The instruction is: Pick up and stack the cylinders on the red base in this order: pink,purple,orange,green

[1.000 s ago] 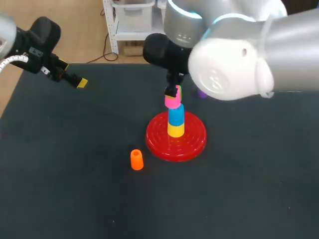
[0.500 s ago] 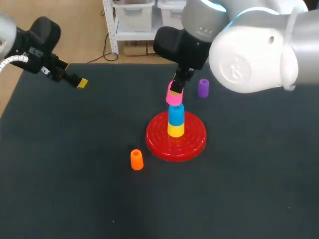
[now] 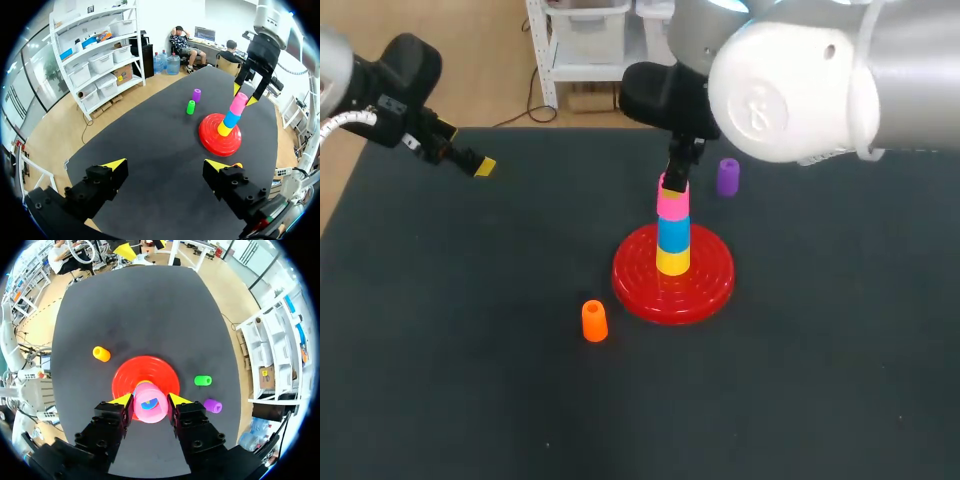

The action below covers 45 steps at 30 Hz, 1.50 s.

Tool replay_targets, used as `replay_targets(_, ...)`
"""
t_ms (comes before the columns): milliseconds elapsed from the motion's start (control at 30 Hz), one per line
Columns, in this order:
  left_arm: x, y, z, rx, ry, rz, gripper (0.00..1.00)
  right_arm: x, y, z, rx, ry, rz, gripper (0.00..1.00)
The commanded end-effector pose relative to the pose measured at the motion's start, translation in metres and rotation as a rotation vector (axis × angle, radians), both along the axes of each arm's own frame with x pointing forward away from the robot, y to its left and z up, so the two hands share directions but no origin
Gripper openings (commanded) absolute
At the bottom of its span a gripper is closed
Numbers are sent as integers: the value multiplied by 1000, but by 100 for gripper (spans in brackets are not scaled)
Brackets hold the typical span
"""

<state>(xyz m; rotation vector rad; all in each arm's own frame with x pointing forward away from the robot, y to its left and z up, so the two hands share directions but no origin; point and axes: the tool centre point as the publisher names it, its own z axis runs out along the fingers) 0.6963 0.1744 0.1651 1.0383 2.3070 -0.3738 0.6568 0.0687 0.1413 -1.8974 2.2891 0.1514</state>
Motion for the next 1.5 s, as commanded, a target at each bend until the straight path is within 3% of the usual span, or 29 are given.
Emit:
replay_targets(33,0,0,0,2,0,1,100,1,3,-2,-14,2,-1,0)
replay_targets(667,0,0,0,2,0,1,100,-4,-3,-11,-56,17,-6,0)
replay_targets(1033,0,0,0,2,0,1,100,-10,0,-35,-81,51,-12,0)
replay_targets(1233,0,0,0,2,0,1,100,-8,-2,-36,-84,51,-15,0)
replay_targets(1267,0,0,0,2,0,1,100,-6,-2,-34,-84,46,-19,11)
replay_targets(1300,0,0,0,2,0,1,100,-5,-3,-31,-77,37,-24,40)
replay_targets(1333,0,0,0,2,0,1,100,-3,-3,-29,-75,32,-30,100)
replay_targets(1500,0,0,0,2,0,1,100,10,1,-1,-26,2,-51,100)
